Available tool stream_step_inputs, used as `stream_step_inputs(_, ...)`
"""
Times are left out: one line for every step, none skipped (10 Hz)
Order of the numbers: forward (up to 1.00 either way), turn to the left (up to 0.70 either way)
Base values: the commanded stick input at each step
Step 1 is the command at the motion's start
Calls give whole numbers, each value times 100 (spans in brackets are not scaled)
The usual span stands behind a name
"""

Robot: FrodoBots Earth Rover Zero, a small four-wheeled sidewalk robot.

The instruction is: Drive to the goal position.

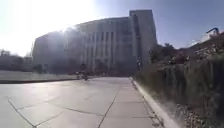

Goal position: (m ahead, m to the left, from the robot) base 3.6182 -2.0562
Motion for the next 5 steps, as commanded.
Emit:
stream_step_inputs(0, 5)
stream_step_inputs(0, 5)
stream_step_inputs(0, 5)
stream_step_inputs(0, 5)
stream_step_inputs(0, 4)
